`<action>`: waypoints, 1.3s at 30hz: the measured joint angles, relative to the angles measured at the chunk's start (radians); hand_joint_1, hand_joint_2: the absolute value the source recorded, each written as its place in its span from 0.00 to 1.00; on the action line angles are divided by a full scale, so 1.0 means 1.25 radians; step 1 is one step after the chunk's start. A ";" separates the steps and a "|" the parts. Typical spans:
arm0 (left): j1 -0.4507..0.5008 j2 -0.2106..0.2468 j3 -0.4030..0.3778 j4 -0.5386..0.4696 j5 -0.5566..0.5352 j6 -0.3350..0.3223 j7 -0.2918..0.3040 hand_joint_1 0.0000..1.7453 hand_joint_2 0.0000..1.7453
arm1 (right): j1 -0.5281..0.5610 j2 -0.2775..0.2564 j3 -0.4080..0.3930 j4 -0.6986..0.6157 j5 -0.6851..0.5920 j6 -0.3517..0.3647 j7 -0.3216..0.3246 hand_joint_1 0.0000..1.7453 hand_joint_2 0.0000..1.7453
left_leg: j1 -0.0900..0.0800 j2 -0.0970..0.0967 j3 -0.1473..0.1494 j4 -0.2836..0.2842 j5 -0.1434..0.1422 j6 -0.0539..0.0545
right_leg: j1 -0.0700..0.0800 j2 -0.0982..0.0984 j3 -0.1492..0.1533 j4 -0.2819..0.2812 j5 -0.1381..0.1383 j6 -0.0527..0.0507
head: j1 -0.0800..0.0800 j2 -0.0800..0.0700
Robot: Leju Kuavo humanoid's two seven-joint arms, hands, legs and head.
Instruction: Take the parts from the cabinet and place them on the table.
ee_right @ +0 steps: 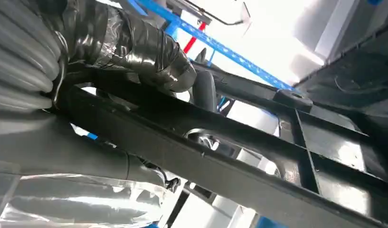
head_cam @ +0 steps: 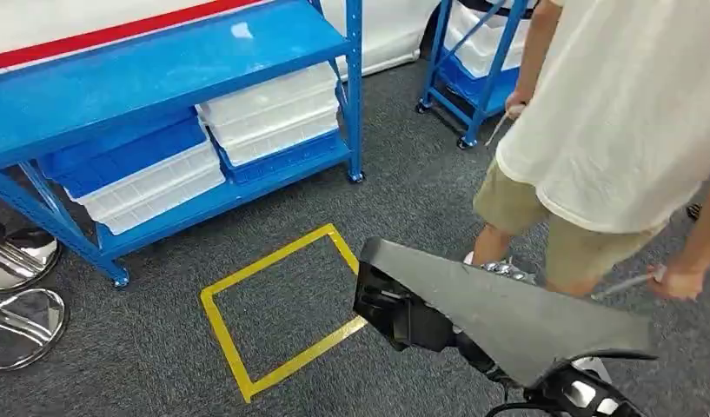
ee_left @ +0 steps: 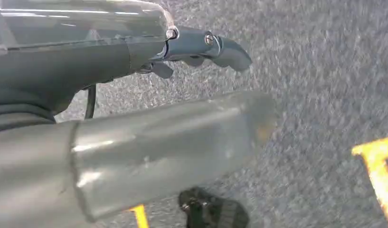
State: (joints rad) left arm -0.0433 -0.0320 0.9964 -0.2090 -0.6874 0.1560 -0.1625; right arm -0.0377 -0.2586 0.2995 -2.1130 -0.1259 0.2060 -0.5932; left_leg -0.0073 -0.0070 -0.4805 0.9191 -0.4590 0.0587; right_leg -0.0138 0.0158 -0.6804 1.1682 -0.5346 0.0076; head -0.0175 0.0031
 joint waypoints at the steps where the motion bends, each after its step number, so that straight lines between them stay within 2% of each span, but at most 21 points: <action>1: 0.002 -0.002 0.000 0.000 0.000 -0.001 0.000 0.00 0.00 | 0.002 0.002 0.000 0.000 -0.006 0.009 0.002 0.95 1.00 | 0.000 0.012 -0.001 0.000 0.000 0.000 | -0.002 -0.003 -0.026 0.058 -0.024 0.004 | 0.000 0.000; 3: 0.002 -0.004 0.000 0.000 -0.002 -0.014 -0.001 0.00 0.00 | 0.002 0.006 0.000 0.000 -0.020 0.025 0.006 0.95 1.00 | 0.002 0.036 -0.007 0.008 -0.004 -0.004 | -0.008 -0.007 -0.041 0.092 -0.018 0.013 | 0.000 0.000; 6: 0.001 -0.009 0.000 0.000 -0.001 -0.028 -0.006 0.00 0.00 | 0.007 0.018 0.007 -0.010 -0.025 0.048 0.010 0.95 1.00 | 0.006 0.064 -0.003 0.017 -0.015 -0.016 | -0.015 -0.035 0.067 -0.088 0.069 0.023 | 0.000 0.000; 7: 0.000 -0.008 0.000 0.000 -0.001 -0.029 -0.007 0.00 0.00 | 0.007 0.023 0.015 -0.013 -0.026 0.053 0.010 0.95 1.00 | 0.003 0.072 -0.003 0.020 -0.019 -0.023 | -0.007 -0.069 0.087 -0.130 0.056 0.023 | 0.000 0.000; 8: 0.001 -0.008 0.001 0.000 -0.001 -0.030 -0.007 0.00 0.00 | 0.008 0.029 0.022 -0.017 -0.027 0.054 0.010 0.95 1.00 | 0.000 0.077 -0.006 0.027 -0.023 -0.029 | -0.007 -0.059 0.084 -0.134 0.066 0.007 | -0.001 0.000; 11: -0.002 -0.009 0.001 0.000 -0.003 -0.030 -0.007 0.00 0.00 | 0.016 0.034 0.037 -0.021 -0.035 0.069 0.005 0.95 1.00 | 0.002 0.095 -0.003 0.027 -0.024 -0.038 | -0.002 -0.035 0.077 -0.128 0.065 -0.010 | -0.001 0.000; 12: -0.003 -0.009 0.001 0.000 -0.003 -0.030 -0.007 0.00 0.00 | 0.017 0.034 0.043 -0.025 -0.044 0.086 0.001 0.95 1.00 | 0.005 0.089 -0.005 0.033 -0.032 -0.044 | -0.005 -0.028 0.078 -0.132 0.068 -0.017 | -0.001 0.000; 14: -0.002 -0.010 0.001 0.000 -0.003 -0.030 -0.007 0.00 0.00 | 0.017 0.034 0.058 -0.034 -0.057 0.109 -0.003 0.95 1.00 | 0.011 0.031 -0.034 0.109 -0.091 -0.051 | -0.005 -0.017 0.075 -0.131 0.070 -0.024 | -0.001 0.000; 17: 0.002 -0.010 0.002 0.000 -0.003 -0.030 0.001 0.00 0.00 | 0.027 0.034 0.079 -0.036 -0.052 0.127 -0.002 0.95 1.00 | 0.011 0.013 -0.116 0.288 -0.163 -0.052 | -0.001 0.008 0.070 -0.131 0.073 -0.029 | -0.001 0.000; 18: 0.003 -0.010 0.002 0.000 -0.003 -0.030 0.003 0.00 0.00 | 0.033 0.034 0.083 -0.036 -0.049 0.127 -0.002 0.95 1.00 | 0.011 0.013 -0.121 0.294 -0.154 -0.050 | 0.000 0.017 0.070 -0.131 0.073 -0.029 | -0.001 0.000; 20: 0.003 -0.010 0.003 0.000 -0.003 -0.030 0.011 0.00 0.00 | 0.037 0.034 0.086 -0.036 -0.047 0.127 -0.007 0.95 1.00 | 0.009 0.007 -0.081 0.204 -0.089 -0.039 | 0.004 0.038 0.072 -0.130 0.074 -0.029 | -0.001 0.000; 22: 0.004 -0.007 0.005 0.000 -0.003 -0.027 0.020 0.00 0.00 | 0.040 0.034 0.086 -0.036 -0.047 0.128 -0.012 0.95 1.00 | 0.005 -0.049 -0.018 0.064 -0.020 -0.021 | 0.003 0.057 0.075 -0.132 0.076 -0.027 | -0.001 0.000; 23: 0.004 -0.004 0.007 0.000 -0.004 -0.026 0.027 0.00 0.00 | 0.041 0.034 0.086 -0.036 -0.046 0.130 -0.014 0.95 1.00 | 0.007 -0.081 -0.012 0.047 -0.022 -0.016 | 0.005 0.066 0.072 -0.132 0.081 -0.021 | 0.000 0.000; 27: 0.005 0.001 0.016 0.000 -0.007 -0.021 0.042 0.00 0.00 | 0.051 0.034 0.086 -0.037 -0.045 0.136 -0.015 0.95 1.00 | 0.003 -0.039 0.000 0.015 -0.013 -0.012 | -0.004 0.107 0.062 -0.145 0.097 0.004 | -0.001 0.000; 29: 0.002 0.001 0.019 0.000 -0.010 -0.020 0.043 0.00 0.00 | 0.052 0.034 0.086 -0.038 -0.045 0.136 -0.016 0.95 1.00 | 0.007 -0.017 0.005 -0.003 -0.007 -0.010 | 0.003 0.024 0.039 -0.099 0.057 0.003 | 0.000 0.000; 31: 0.009 0.001 0.020 0.000 -0.011 -0.020 0.044 0.00 0.00 | 0.055 0.034 0.086 -0.038 -0.045 0.135 -0.015 0.95 1.00 | 0.002 0.013 0.004 0.000 -0.008 -0.005 | -0.001 -0.002 -0.021 0.039 -0.018 0.009 | 0.000 0.000; 33: 0.010 0.001 0.022 0.000 -0.011 -0.020 0.044 0.00 0.00 | 0.059 0.034 0.086 -0.038 -0.045 0.135 -0.015 0.95 1.00 | 0.001 0.036 -0.002 0.005 -0.009 -0.005 | -0.002 -0.006 -0.050 0.106 -0.036 0.014 | 0.000 0.000; 35: 0.007 0.000 0.023 0.000 -0.011 -0.021 0.044 0.00 0.00 | 0.065 0.034 0.086 -0.038 -0.046 0.135 -0.014 0.95 1.00 | 0.001 0.057 -0.004 0.010 -0.014 -0.007 | -0.001 -0.013 0.004 0.026 0.015 0.015 | 0.000 0.000; 37: 0.006 -0.002 0.024 0.000 -0.011 -0.022 0.043 0.00 0.00 | 0.068 0.034 0.085 -0.038 -0.048 0.135 -0.013 0.95 1.00 | 0.001 0.073 0.001 0.010 -0.017 -0.012 | 0.003 -0.051 0.091 -0.120 0.070 0.007 | 0.000 0.000; 38: 0.006 -0.003 0.024 0.000 -0.011 -0.023 0.043 0.00 0.00 | 0.067 0.034 0.085 -0.038 -0.050 0.134 -0.012 0.95 1.00 | -0.004 0.080 0.000 0.012 -0.021 -0.016 | 0.014 -0.078 0.106 -0.151 0.058 0.001 | 0.000 0.000; 39: 0.006 -0.005 0.026 0.000 -0.011 -0.023 0.042 0.00 0.00 | 0.068 0.034 0.083 -0.038 -0.052 0.133 -0.012 0.95 1.00 | -0.005 0.088 -0.002 0.016 -0.022 -0.019 | 0.016 -0.070 0.101 -0.153 0.062 -0.008 | -0.001 0.000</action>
State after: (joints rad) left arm -0.0358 -0.0378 1.0288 -0.2087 -0.7008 0.1270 -0.1106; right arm 0.0478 -0.2163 0.4032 -2.1599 -0.1911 0.3720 -0.6077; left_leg -0.0131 0.1026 -0.4830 0.9392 -0.4864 0.0345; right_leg 0.0057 -0.0711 -0.5540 0.9768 -0.4570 -0.0027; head -0.0183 0.0031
